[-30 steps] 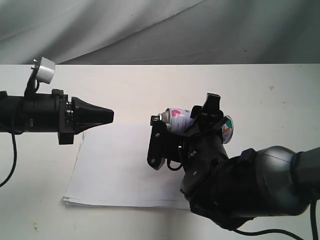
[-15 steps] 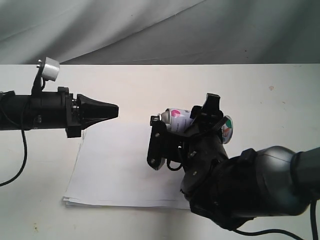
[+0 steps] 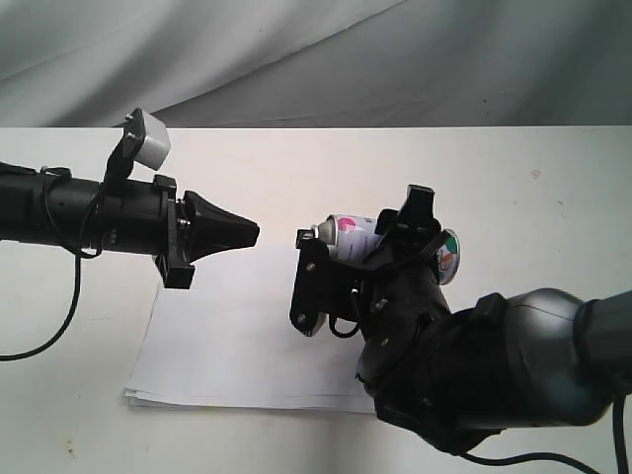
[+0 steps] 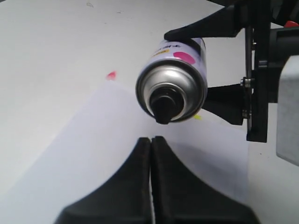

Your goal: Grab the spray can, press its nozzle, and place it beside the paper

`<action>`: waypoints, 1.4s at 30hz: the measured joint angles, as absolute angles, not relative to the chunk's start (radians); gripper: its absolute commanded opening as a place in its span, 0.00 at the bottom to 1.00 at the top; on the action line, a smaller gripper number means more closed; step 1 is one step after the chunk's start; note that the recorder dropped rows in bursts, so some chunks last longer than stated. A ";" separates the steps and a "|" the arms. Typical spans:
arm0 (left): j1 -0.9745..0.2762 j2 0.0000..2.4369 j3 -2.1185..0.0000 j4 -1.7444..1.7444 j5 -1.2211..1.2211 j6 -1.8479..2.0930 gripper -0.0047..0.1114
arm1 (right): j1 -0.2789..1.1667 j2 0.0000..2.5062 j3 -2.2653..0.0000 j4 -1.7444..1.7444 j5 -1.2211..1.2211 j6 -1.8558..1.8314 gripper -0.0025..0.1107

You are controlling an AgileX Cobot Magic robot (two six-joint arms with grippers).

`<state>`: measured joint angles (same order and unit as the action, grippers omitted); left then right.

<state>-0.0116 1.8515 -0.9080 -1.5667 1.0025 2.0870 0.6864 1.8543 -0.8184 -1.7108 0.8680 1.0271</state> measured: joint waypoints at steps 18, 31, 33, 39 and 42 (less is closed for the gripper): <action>-0.057 1.852 -0.929 -1.593 1.001 2.087 0.04 | 0.686 1.854 -0.818 -1.711 0.868 1.027 0.02; -0.058 1.957 -0.941 -1.634 1.039 2.087 0.04 | 0.686 1.854 -0.818 -1.711 0.868 1.027 0.02; -0.058 1.959 -0.941 -1.639 1.039 2.087 0.04 | 0.686 1.854 -0.818 -1.711 0.868 1.027 0.02; -0.058 1.960 -0.954 -1.652 1.083 2.087 0.04 | 0.686 1.854 -0.818 -1.711 0.868 1.027 0.02; -0.058 1.960 -0.960 -1.654 1.102 2.087 0.04 | 0.686 1.854 -0.818 -1.711 0.868 1.027 0.02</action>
<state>-0.0585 1.9598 -0.9604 -1.6535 1.1023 2.0870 0.6864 1.8543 -0.8184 -1.7108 0.8680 1.0271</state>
